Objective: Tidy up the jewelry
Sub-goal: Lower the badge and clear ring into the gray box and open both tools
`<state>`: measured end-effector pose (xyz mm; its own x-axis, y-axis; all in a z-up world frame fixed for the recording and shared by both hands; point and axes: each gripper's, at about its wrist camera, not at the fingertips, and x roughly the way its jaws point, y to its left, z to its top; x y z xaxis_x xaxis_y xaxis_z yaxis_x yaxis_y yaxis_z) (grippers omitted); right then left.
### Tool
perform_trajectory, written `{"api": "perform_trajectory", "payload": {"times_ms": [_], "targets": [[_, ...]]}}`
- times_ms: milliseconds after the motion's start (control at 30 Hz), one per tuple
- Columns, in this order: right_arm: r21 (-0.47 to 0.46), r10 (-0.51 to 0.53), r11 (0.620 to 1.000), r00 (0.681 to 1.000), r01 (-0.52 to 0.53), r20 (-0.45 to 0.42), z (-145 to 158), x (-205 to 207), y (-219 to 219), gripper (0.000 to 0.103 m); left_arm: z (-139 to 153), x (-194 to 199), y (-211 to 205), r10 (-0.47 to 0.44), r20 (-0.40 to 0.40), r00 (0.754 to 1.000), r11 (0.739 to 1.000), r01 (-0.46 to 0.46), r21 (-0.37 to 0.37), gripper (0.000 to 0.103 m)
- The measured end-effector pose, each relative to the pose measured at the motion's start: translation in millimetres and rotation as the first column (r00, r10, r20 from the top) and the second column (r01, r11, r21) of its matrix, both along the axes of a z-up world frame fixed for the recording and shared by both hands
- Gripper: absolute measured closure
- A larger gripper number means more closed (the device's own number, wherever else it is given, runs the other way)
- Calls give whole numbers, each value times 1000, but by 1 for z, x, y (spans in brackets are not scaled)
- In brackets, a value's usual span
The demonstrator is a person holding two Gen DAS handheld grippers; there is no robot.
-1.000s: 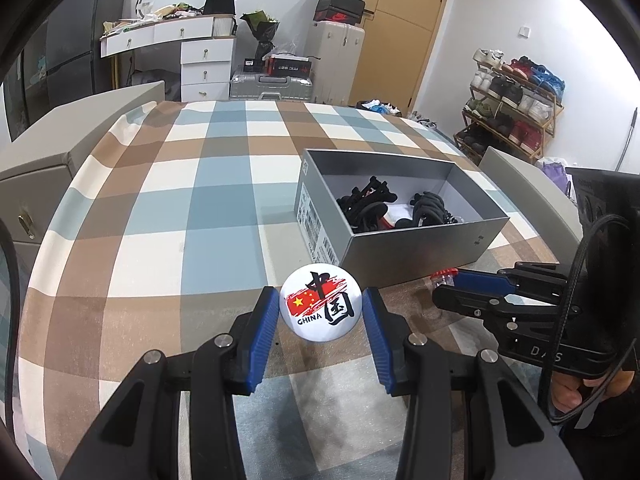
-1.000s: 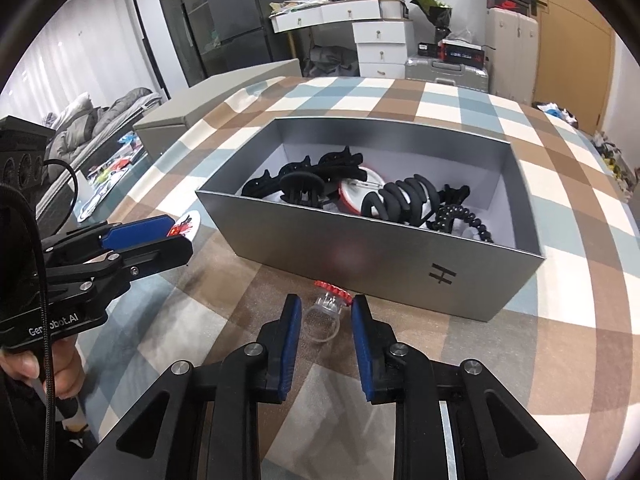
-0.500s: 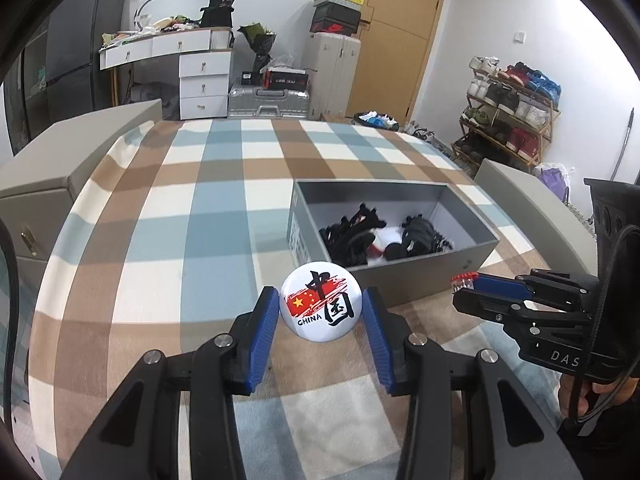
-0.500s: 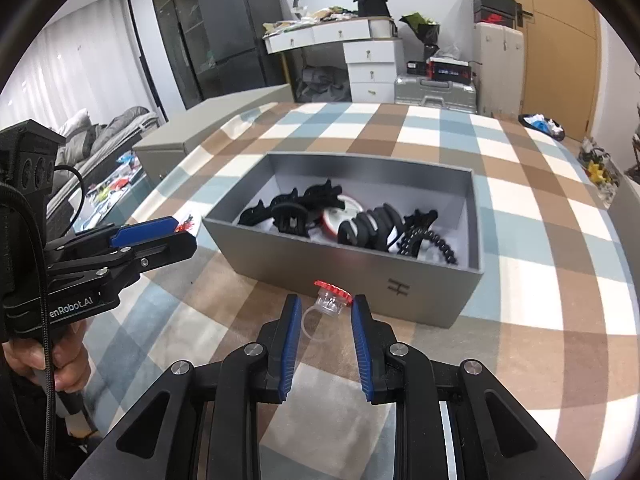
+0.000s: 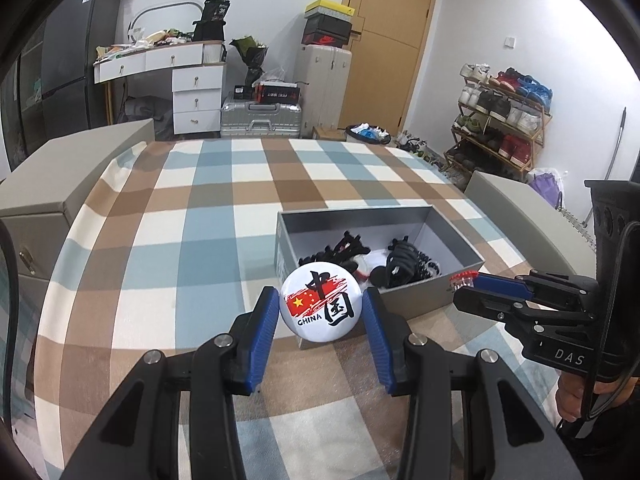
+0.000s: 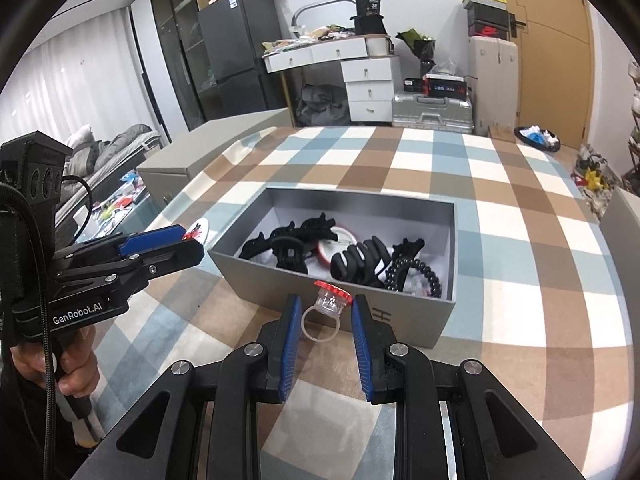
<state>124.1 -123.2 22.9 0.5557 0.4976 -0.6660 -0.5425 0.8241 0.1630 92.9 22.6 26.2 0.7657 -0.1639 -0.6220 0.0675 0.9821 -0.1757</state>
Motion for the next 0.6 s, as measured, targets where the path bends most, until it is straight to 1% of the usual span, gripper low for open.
{"api": "perform_trajectory", "payload": {"times_ms": [400,600], "targets": [[17,-35,999,999,35,27,9,12,-4,78,1,18,-13,-47,14,999,999,47,-3,66],[32,-66,997,998,66,13,6,26,-8,78,-3,28,-18,-60,6,998,998,60,-8,66]]}}
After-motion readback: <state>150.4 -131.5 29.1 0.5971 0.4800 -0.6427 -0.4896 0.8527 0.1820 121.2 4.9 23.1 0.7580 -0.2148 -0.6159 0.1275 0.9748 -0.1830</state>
